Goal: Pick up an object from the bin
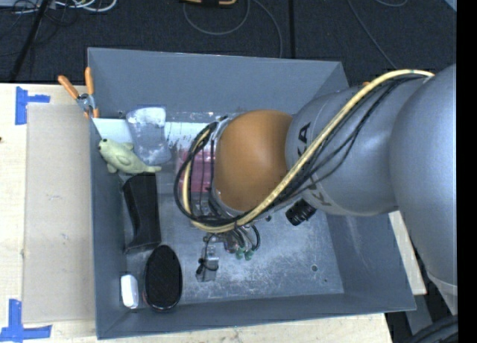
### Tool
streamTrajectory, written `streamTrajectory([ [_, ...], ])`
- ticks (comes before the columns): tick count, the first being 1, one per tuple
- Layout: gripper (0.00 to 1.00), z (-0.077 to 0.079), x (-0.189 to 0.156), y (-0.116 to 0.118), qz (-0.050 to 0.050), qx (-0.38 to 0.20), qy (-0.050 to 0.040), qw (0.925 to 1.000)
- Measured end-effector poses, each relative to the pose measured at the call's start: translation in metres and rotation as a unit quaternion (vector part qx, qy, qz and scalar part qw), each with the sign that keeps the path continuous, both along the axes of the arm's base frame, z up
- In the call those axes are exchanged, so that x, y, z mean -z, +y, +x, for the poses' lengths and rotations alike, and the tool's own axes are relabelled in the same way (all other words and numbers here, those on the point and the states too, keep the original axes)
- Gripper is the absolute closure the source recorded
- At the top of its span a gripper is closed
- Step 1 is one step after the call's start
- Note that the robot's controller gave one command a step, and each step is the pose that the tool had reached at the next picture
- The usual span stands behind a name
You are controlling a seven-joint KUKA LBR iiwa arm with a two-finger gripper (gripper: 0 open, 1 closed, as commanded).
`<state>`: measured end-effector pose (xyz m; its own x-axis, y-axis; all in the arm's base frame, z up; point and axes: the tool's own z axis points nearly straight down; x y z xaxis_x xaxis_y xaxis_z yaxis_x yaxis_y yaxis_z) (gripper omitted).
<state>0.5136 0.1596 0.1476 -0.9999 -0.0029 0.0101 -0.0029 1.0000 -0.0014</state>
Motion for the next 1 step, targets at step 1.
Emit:
streamTrajectory([
  [1, 0.0, 0.002, -0.0042, -0.0007, 0.001, 0.002, -0.0035, 1.0],
])
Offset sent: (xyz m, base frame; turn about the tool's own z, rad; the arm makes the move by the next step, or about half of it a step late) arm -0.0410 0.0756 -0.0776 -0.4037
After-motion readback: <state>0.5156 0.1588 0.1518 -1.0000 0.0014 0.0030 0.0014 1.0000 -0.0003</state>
